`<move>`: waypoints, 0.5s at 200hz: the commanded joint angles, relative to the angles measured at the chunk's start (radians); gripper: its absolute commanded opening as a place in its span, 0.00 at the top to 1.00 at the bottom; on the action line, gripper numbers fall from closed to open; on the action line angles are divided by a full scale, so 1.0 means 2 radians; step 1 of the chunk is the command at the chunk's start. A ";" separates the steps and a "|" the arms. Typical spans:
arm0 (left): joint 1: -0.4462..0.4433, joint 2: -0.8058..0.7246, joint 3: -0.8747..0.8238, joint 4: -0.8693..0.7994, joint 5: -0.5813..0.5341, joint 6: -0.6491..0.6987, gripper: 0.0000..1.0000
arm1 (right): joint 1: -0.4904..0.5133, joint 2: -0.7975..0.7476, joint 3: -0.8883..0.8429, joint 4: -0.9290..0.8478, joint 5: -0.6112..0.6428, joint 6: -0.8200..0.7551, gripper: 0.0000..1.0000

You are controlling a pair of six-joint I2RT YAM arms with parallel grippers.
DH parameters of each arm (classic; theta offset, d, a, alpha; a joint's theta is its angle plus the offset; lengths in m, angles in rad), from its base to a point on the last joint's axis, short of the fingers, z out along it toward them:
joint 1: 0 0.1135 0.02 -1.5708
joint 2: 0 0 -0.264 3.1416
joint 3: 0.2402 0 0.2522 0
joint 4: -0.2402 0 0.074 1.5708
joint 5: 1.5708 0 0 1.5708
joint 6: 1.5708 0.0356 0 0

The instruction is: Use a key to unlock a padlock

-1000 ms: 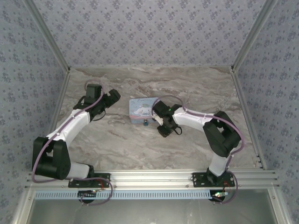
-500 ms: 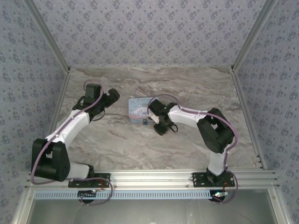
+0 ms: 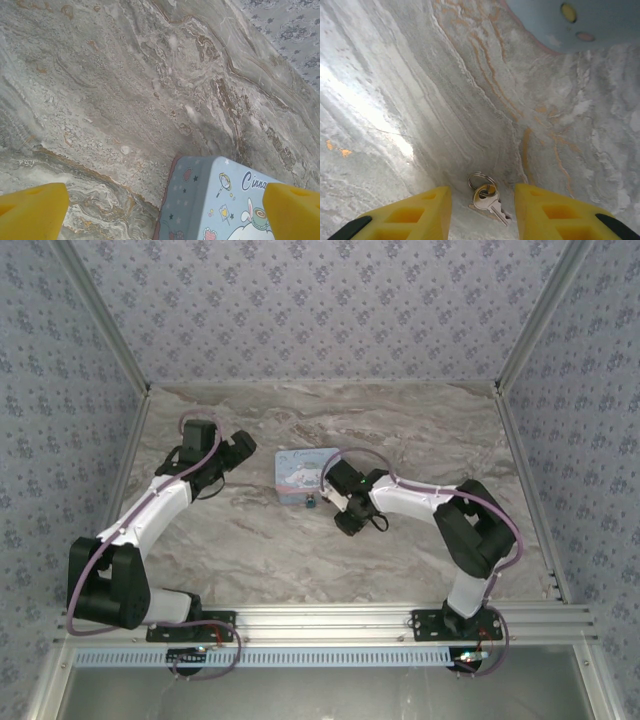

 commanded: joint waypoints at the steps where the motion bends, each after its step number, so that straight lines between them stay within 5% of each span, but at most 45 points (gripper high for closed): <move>1: 0.002 -0.014 0.013 -0.010 -0.008 0.010 0.00 | -0.002 -0.009 -0.003 -0.001 0.001 -0.012 0.60; 100: 0.002 -0.027 0.014 -0.019 -0.013 0.010 0.01 | 0.005 0.035 0.009 0.002 0.002 -0.012 0.62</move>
